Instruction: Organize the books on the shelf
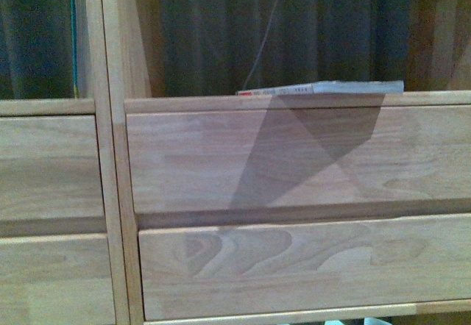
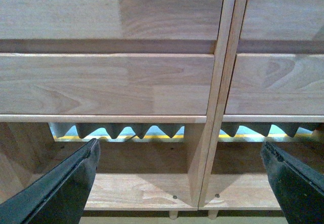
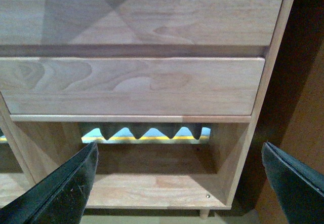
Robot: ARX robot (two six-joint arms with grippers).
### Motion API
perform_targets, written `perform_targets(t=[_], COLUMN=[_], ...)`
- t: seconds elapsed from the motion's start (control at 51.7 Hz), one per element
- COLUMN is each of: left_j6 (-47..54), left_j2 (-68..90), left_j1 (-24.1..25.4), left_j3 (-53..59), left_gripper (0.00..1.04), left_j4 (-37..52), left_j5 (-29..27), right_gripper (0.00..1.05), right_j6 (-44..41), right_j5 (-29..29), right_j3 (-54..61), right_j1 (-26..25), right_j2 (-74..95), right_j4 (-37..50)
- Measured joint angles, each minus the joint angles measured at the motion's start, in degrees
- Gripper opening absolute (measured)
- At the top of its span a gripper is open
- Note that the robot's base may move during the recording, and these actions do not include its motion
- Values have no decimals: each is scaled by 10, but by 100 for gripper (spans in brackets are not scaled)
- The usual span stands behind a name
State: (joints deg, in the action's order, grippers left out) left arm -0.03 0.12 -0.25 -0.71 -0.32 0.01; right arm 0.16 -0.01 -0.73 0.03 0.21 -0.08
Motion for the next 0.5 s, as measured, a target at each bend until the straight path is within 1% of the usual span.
perform_targets(t=[0.077,0.097,0.135,0.155,0.194,0.213,0.252,0.29,0.329,0.348,0.406,0.503], left_j6=[0,0,0,0,0,0,0,0,0,0,0,0], left_j2=[0,0,0,0,0,0,0,0,0,0,0,0], left_j1=[0,0,0,0,0,0,0,0,0,0,0,0], left_j3=[0,0,0,0,0,0,0,0,0,0,0,0], left_gripper=[98,98,98,98,98,98,98,98,98,98,98,98], left_j4=[0,0,0,0,0,0,0,0,0,0,0,0], left_j5=[0,0,-1,0,0,0,0,0,0,0,0,0], right_gripper=[98,98,98,98,98,98,98,98,98,98,98,98], right_j6=[0,9,47,57,99,118,164,225,247,273,315,379], right_j5=[-1,-25,-124,-150,-241,-257,-315,-353,-355,-354,-341,-316], right_j3=[0,0,-2,-3,-13,-17,-38,-69,-91,-108,-148,-228], right_j1=[0,-6,-40,-50,-83,-89,-104,-102,-95,-89,-68,-5], right_j2=[0,4,23,29,60,69,107,153,180,201,258,388], right_j4=[0,3,31,39,74,83,125,173,199,217,257,308])
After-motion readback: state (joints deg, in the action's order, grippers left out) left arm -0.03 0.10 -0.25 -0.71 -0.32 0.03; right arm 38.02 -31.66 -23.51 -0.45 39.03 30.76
